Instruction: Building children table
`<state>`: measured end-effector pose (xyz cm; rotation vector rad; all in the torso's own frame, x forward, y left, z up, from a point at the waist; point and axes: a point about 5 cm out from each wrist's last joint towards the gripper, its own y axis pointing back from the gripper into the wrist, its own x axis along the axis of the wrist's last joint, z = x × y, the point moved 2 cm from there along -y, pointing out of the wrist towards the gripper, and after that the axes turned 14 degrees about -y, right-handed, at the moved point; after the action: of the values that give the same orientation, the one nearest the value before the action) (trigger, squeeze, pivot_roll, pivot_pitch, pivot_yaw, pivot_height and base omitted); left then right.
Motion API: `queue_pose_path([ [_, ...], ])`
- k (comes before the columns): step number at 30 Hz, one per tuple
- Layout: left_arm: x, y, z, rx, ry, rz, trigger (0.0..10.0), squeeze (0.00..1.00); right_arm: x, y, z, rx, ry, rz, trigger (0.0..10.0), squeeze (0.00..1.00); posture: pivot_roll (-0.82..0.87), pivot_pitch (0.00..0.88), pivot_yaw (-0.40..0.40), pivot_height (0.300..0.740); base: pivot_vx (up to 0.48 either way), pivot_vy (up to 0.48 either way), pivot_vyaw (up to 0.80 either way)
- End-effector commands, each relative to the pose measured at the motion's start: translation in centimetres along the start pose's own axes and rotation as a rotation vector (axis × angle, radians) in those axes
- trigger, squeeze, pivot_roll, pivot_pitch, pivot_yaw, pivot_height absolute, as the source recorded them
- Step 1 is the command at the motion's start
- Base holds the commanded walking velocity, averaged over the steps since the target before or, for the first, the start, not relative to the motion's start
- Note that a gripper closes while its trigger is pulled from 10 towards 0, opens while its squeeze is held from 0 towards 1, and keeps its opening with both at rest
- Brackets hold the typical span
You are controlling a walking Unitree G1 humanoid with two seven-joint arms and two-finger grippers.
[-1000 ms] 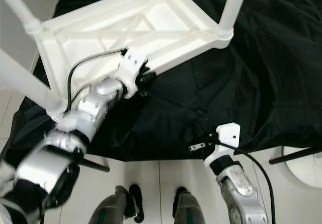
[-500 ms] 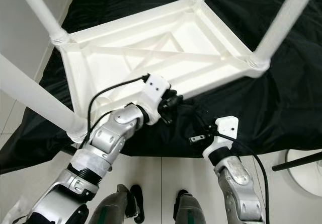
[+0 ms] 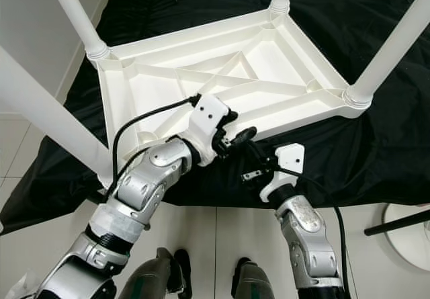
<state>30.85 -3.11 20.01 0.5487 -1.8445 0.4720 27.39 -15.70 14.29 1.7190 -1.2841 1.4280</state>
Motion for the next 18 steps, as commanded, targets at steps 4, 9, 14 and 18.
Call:
queue_pose_path([
  [4, 0.7, 1.2, 0.4, -0.039, 0.014, 0.051, 10.0, 0.0, -0.4, 0.2, 0.2, -0.007, 0.004, 0.002, 10.0, 0.0, 0.0, 0.112, 0.077, 0.74, 0.0, 0.0, 0.0],
  [9, 1.4, 2.7, 0.6, -0.042, 0.0, 0.109, 10.0, 0.0, -0.1, 0.0, 0.5, -0.039, 0.015, 0.034, 10.0, 0.0, 0.0, 0.104, 0.074, 0.74, 0.0, 0.0, 0.0],
  [14, 1.0, 4.5, 1.1, -0.083, 0.031, 0.085, 10.0, 0.0, -0.2, -0.7, 0.6, -0.087, -0.011, 0.057, 10.0, 0.0, 0.01, 0.094, 0.067, 0.74, 0.0, 0.0, 0.0],
  [18, 0.9, 5.8, 1.3, -0.111, 0.058, 0.078, 10.0, 0.0, -0.2, -1.4, 0.6, -0.11, -0.028, 0.066, 10.0, 0.0, 0.03, 0.09, 0.057, 0.74, 0.0, 0.0, 0.0],
])
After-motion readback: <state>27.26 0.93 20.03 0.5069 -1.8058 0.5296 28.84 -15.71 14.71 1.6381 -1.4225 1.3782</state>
